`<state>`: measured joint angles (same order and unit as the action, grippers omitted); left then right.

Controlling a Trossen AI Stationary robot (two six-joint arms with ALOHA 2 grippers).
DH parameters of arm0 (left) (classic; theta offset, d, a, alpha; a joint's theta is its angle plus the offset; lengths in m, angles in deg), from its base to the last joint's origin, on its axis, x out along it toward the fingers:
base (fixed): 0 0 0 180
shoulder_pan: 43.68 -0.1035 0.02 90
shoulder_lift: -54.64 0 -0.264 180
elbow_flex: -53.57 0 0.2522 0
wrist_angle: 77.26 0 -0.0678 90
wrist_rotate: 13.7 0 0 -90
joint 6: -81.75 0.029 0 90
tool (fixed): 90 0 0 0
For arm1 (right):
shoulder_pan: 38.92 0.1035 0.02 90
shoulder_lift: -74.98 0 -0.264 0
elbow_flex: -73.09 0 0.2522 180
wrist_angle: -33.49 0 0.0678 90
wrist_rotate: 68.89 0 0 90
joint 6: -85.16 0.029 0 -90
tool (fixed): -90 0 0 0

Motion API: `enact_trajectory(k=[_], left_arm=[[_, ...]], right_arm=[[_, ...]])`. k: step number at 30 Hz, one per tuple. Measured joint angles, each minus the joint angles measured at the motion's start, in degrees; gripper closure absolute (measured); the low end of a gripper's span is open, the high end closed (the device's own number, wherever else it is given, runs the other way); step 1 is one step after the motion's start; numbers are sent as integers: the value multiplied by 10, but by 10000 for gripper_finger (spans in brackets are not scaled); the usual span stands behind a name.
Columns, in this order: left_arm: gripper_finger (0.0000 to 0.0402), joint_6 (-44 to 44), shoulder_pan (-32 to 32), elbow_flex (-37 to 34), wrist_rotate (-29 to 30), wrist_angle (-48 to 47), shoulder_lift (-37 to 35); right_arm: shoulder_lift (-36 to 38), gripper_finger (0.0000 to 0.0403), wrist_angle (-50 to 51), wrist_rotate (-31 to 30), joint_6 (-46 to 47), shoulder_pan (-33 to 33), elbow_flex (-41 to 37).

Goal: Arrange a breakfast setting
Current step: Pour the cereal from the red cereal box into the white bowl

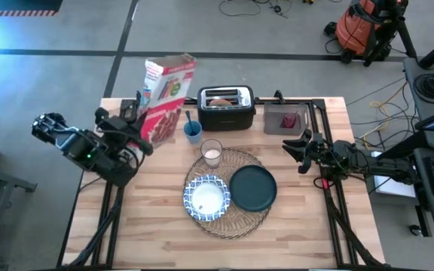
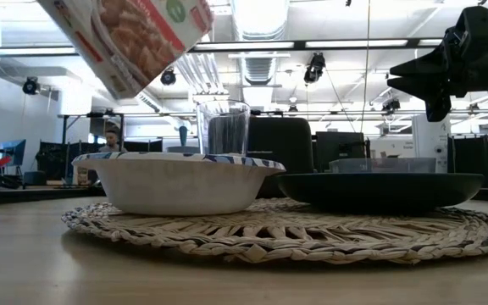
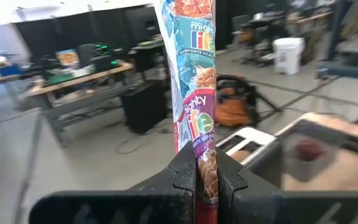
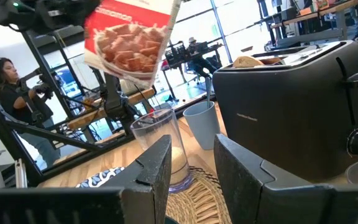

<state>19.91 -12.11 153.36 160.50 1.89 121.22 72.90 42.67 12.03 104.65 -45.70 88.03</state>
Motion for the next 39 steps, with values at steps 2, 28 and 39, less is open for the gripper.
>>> enact_trajectory(k=[2, 28, 39], left_arm=[[401, 0, 22, 13, 2, 2, 5], [402, -56, 177, 222, -234, 8, 182], [402, -165, 179, 352, -432, -29, 306]], right_arm=[[0, 291, 0, 0, 0, 0, 0], [0, 291, 0, 0, 0, 0, 0], [0, 291, 0, 0, 0, 0, 0]])
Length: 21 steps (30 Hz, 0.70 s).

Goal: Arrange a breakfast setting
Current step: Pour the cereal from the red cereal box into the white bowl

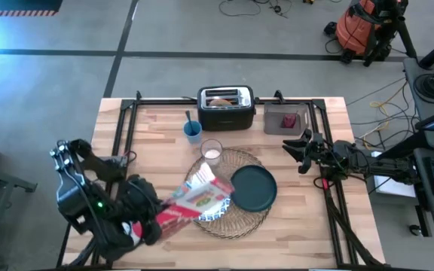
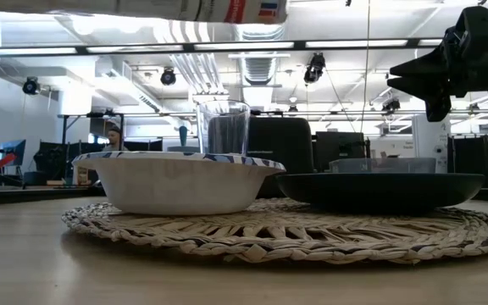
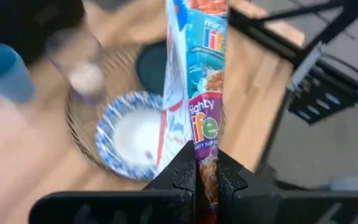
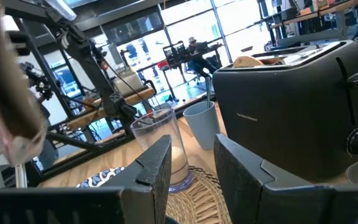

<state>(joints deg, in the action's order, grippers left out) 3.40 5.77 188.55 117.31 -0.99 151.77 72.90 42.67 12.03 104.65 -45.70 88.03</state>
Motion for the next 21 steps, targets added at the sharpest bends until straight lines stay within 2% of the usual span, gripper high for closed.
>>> enact_trajectory(k=[5, 8, 12, 21], left_arm=[[402, -10, 0, 33, -58, -1, 42], [402, -16, 0, 35, -66, 0, 54], [402, -20, 0, 17, -67, 0, 53], [402, -87, -5, -51, -122, -1, 10]], right_arm=[[0, 291, 0, 0, 0, 0, 0], [0, 291, 0, 0, 0, 0, 0], [0, 291, 0, 0, 0, 0, 0], [0, 291, 0, 0, 0, 0, 0]])
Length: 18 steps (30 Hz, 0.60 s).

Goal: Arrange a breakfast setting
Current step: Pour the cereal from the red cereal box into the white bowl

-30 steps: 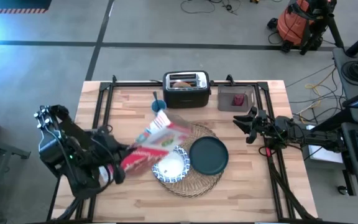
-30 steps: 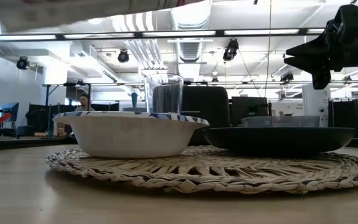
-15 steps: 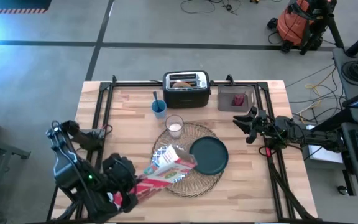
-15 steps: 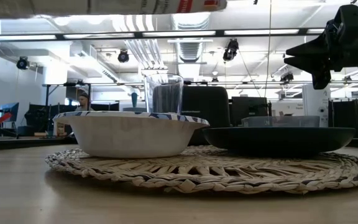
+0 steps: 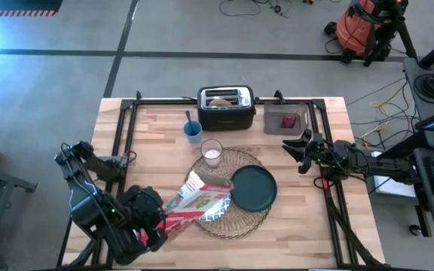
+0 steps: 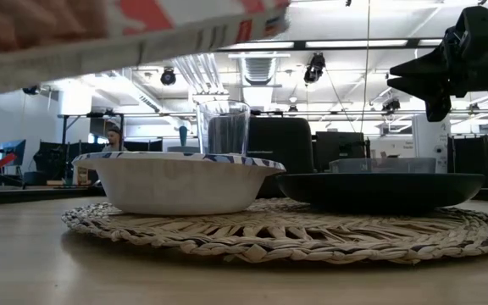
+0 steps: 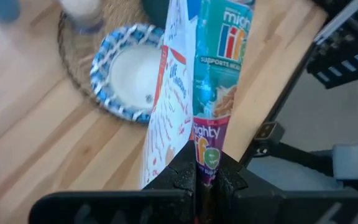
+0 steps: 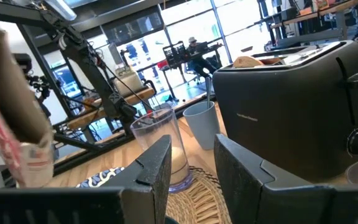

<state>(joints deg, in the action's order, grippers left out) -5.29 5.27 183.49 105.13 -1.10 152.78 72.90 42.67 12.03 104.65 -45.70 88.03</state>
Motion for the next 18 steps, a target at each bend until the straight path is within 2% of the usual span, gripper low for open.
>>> enact_trajectory(k=[11, 18], left_arm=[[402, -67, -7, -127, -103, 0, -95], [402, -51, -38, -155, -179, 0, -139]], right_arm=[[0, 291, 0, 0, 0, 0, 0], [0, 291, 0, 0, 0, 0, 0]])
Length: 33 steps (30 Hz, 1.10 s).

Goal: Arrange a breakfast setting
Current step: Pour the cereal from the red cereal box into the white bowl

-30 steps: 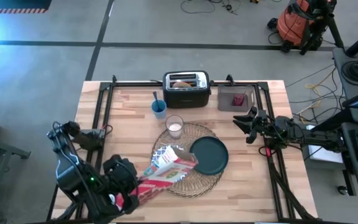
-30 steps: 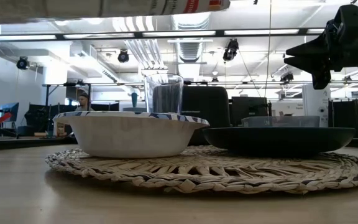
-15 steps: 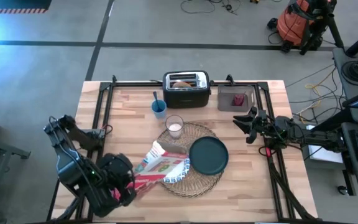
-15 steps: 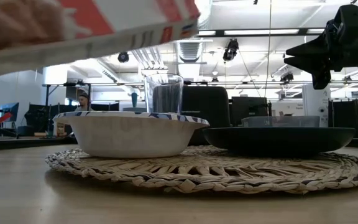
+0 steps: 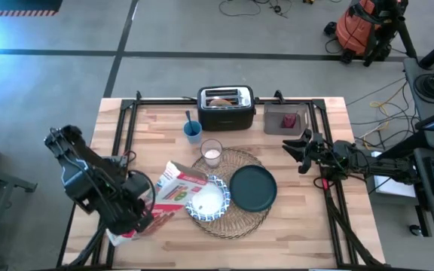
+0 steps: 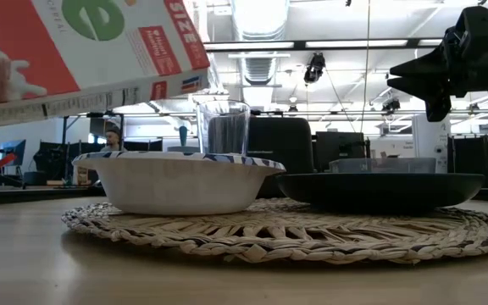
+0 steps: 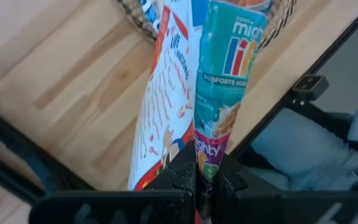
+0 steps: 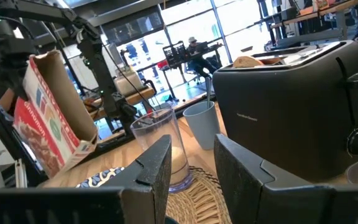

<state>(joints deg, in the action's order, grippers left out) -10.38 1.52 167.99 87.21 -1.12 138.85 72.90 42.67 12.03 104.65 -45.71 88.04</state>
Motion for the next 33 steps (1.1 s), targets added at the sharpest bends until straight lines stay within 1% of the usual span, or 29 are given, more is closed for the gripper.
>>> enact_trajectory(k=[4, 13, 18, 21, 23, 29, 33], left_arm=[[402, 9, -29, 1, -37, 0, -13], [402, 62, -102, 1, -156, 1, -5], [402, 92, -126, 0, -188, 1, 2], [402, 107, -127, 0, -186, 1, 9], [402, 115, -127, 0, -172, 1, 14], [402, 137, -107, 0, -102, 2, 31], [402, 134, -91, 0, -76, 1, 36]], right_arm=[[0, 291, 0, 0, 0, 0, 0], [0, 291, 0, 0, 0, 0, 0], [0, 291, 0, 0, 0, 0, 0], [0, 291, 0, 0, 0, 0, 0], [0, 291, 0, 0, 0, 0, 0], [0, 291, 0, 0, 0, 0, 0], [0, 291, 0, 0, 0, 0, 0]])
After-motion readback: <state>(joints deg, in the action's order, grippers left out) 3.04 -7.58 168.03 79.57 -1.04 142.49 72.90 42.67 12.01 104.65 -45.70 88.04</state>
